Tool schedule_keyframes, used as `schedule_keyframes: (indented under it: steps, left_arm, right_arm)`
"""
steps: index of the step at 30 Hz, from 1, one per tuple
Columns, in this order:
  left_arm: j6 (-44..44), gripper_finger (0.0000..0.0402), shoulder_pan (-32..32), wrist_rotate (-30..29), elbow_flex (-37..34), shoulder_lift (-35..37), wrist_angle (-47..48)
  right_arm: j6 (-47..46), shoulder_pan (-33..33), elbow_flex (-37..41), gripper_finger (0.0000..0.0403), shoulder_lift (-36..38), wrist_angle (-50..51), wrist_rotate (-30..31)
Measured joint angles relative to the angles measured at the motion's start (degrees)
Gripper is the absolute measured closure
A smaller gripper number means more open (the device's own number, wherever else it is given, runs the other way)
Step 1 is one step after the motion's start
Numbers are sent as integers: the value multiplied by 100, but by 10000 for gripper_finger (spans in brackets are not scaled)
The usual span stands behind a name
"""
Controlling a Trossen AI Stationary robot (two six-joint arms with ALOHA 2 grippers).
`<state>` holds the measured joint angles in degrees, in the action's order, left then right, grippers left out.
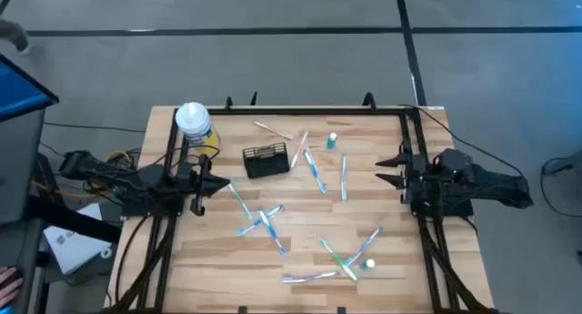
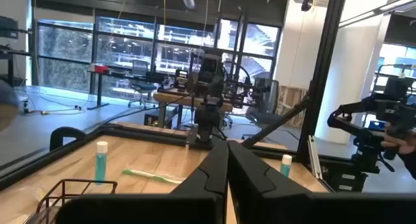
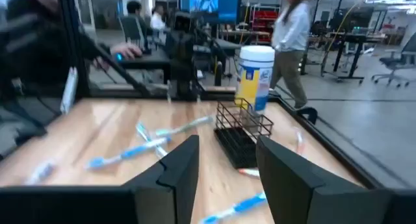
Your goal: Pick & Place toothbrushing station
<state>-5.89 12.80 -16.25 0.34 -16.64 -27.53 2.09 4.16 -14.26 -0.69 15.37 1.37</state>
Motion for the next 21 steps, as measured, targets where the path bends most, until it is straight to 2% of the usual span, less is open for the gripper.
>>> schedule_keyframes:
  steps: [7, 13, 21]
  left_arm:
    - [0, 401, -2, 2, 2, 0, 0]
    - [-60, 401, -2, 1, 0, 0, 0]
    - [-635, 401, -2, 0, 12, -111, 8]
  right_arm:
    - [-1292, 1, 0, 262, 0, -766, 6]
    - [-1090, 12, 0, 262, -1, -855, 17]
    - [-1073, 5, 62, 270, -169, -740, 17]
